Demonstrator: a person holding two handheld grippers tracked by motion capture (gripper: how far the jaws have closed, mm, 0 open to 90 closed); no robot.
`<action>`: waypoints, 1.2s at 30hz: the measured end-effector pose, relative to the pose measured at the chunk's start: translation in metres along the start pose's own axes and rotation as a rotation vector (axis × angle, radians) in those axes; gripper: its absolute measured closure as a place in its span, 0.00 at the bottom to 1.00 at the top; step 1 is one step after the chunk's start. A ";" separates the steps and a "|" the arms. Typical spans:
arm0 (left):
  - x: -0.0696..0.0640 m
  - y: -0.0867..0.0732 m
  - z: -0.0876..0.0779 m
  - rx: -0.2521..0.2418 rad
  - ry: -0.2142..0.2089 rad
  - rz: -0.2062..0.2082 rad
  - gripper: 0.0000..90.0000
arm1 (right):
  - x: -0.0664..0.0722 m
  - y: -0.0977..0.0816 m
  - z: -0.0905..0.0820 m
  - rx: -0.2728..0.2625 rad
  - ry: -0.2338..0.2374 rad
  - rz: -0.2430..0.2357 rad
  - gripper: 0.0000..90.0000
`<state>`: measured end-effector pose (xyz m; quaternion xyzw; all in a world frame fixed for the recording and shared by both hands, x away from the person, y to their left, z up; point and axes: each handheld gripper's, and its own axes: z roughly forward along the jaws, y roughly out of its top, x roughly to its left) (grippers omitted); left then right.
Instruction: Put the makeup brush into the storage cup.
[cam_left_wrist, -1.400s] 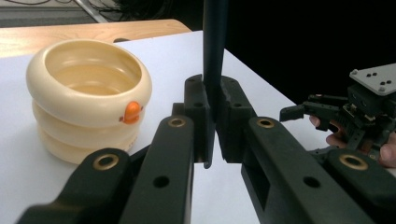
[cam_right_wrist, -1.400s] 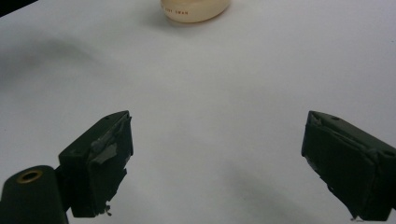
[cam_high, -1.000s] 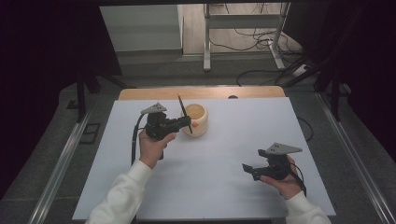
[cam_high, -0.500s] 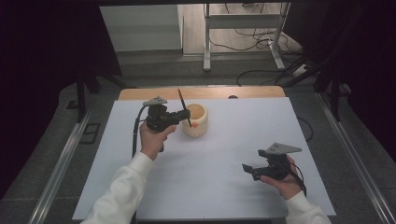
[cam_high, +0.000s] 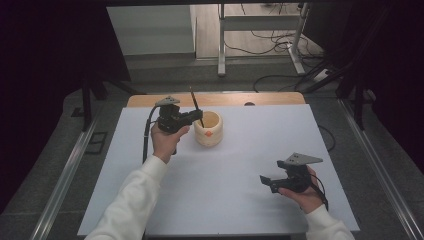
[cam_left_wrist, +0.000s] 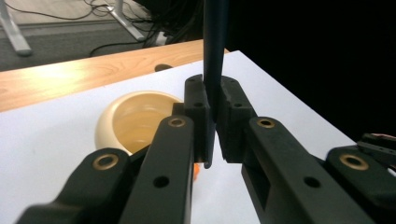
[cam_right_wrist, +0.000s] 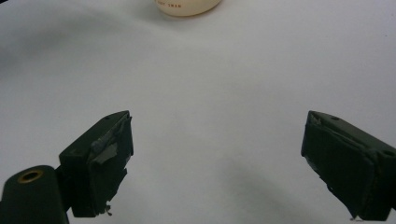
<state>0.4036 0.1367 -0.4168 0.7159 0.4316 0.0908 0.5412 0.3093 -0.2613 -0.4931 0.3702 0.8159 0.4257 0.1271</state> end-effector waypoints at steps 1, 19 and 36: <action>0.001 0.001 0.001 0.000 0.003 0.000 0.93 | 0.000 0.000 0.000 0.000 -0.001 0.000 0.10; 0.019 0.005 0.023 0.002 0.061 -0.027 0.93 | 0.001 0.000 0.002 0.011 0.002 -0.005 0.10; 0.026 -0.009 0.046 0.037 0.072 -0.037 0.93 | 0.001 -0.001 0.005 0.026 0.003 -0.014 0.10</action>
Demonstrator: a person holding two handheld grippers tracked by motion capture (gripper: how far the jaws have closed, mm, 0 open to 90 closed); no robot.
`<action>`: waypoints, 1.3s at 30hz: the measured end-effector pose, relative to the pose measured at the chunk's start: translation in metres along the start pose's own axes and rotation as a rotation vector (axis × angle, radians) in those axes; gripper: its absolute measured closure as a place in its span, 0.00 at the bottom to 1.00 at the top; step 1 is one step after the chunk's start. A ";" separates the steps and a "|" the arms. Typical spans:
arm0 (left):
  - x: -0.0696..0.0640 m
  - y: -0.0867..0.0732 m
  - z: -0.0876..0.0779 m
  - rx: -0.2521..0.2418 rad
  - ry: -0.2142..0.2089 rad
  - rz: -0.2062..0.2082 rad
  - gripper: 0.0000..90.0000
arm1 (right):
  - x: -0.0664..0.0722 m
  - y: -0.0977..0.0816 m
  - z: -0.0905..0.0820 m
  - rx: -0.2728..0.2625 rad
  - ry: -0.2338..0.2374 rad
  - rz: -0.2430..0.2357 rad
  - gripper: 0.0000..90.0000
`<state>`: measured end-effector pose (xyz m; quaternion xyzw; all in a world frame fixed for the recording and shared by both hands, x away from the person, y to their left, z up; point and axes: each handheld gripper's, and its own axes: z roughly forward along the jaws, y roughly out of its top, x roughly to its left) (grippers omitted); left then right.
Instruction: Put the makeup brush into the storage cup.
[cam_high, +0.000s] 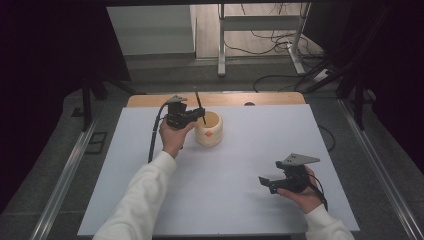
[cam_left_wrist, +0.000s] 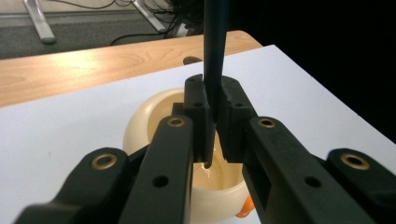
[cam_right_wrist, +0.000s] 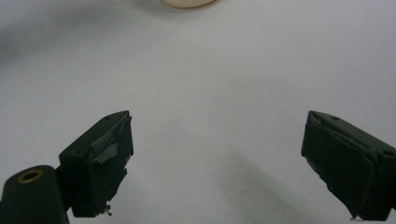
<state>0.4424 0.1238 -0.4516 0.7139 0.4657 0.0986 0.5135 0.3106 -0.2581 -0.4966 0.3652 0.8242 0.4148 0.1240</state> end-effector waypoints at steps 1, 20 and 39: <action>0.000 -0.001 0.001 0.003 0.000 0.001 0.93 | 0.000 0.000 0.000 0.001 0.000 0.000 0.10; -0.005 -0.009 0.012 0.012 0.003 0.038 0.90 | 0.000 0.000 0.000 0.004 -0.006 -0.003 0.10; -0.013 -0.006 -0.007 -0.038 0.001 0.067 0.16 | 0.000 0.000 0.001 0.002 -0.007 -0.005 0.10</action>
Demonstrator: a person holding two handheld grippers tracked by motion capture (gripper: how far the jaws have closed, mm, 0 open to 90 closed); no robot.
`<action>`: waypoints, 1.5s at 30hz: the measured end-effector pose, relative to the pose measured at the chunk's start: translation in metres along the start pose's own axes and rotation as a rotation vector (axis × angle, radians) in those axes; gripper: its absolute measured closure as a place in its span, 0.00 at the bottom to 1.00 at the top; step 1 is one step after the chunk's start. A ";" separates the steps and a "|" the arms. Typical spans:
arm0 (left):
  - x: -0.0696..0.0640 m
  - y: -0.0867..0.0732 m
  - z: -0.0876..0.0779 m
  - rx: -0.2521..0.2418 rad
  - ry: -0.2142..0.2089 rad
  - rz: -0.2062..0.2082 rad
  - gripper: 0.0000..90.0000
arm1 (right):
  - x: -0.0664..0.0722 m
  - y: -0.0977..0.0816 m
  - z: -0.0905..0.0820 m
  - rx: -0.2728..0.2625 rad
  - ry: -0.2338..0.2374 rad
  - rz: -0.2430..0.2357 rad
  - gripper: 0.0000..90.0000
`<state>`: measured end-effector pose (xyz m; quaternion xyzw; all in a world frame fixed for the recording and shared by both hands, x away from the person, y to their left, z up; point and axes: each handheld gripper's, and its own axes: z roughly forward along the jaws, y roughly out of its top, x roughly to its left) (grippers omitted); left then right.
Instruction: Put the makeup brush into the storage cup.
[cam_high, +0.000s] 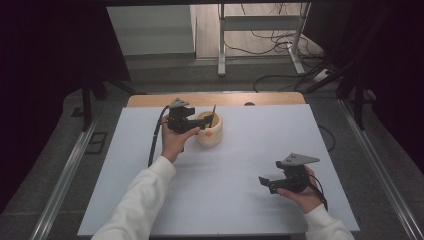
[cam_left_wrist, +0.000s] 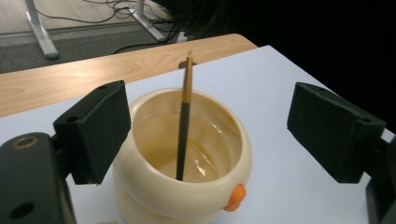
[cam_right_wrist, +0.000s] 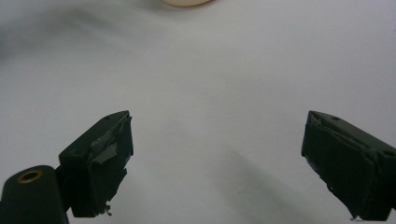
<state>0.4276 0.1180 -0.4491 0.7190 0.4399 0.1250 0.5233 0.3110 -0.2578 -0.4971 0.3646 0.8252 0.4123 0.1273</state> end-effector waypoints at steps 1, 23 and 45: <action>-0.001 0.000 0.000 -0.001 -0.008 0.000 0.16 | 0.000 0.000 0.000 0.001 0.000 0.000 0.10; -0.007 -0.015 -0.027 0.008 -0.042 0.012 0.18 | -0.003 0.000 0.000 -0.005 0.001 0.008 0.10; -0.015 -0.056 -0.071 0.062 -0.011 0.095 0.20 | -0.002 -0.005 -0.009 -0.016 -0.024 0.012 0.10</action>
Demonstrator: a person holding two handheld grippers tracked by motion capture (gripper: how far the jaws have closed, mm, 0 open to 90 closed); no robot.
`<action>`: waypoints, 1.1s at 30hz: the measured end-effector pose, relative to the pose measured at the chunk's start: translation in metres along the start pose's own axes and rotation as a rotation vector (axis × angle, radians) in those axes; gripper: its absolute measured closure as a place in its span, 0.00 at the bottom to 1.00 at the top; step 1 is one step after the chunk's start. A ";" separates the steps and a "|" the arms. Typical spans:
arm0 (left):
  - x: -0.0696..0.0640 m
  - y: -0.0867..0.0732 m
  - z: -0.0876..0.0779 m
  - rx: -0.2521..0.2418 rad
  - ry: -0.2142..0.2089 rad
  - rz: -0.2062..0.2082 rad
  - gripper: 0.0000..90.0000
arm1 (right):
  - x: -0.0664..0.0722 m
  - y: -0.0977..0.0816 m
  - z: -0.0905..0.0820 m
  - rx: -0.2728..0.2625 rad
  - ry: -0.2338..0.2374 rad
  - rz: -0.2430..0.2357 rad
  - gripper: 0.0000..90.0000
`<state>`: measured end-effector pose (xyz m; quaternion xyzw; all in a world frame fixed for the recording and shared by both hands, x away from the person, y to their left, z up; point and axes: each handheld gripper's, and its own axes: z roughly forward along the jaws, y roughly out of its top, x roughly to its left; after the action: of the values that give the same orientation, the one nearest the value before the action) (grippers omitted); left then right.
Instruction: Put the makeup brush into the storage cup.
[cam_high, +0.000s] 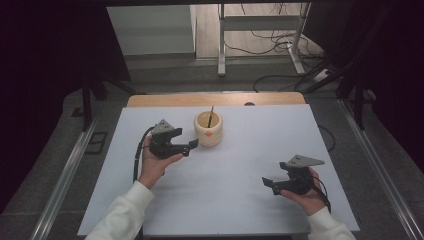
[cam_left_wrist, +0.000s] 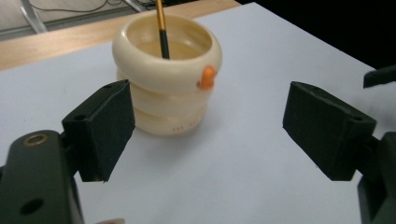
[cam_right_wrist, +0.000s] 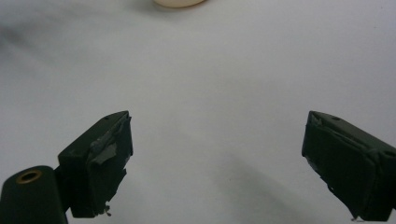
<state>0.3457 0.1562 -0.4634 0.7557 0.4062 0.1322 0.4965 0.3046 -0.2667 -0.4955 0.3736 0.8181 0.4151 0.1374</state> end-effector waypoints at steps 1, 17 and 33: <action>-0.001 -0.003 -0.002 0.003 -0.003 -0.004 0.20 | 0.000 0.000 0.000 -0.001 -0.002 0.001 0.10; -0.004 -0.050 -0.030 0.040 0.014 -0.001 0.20 | -0.001 0.000 0.002 0.006 -0.009 -0.003 0.10; 0.003 -0.091 -0.061 0.078 0.116 -0.006 0.20 | 0.000 0.000 0.005 0.015 0.003 -0.025 0.10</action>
<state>0.2669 0.2143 -0.5132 0.7641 0.4416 0.1583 0.4429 0.3068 -0.2638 -0.4986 0.3639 0.8259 0.4077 0.1386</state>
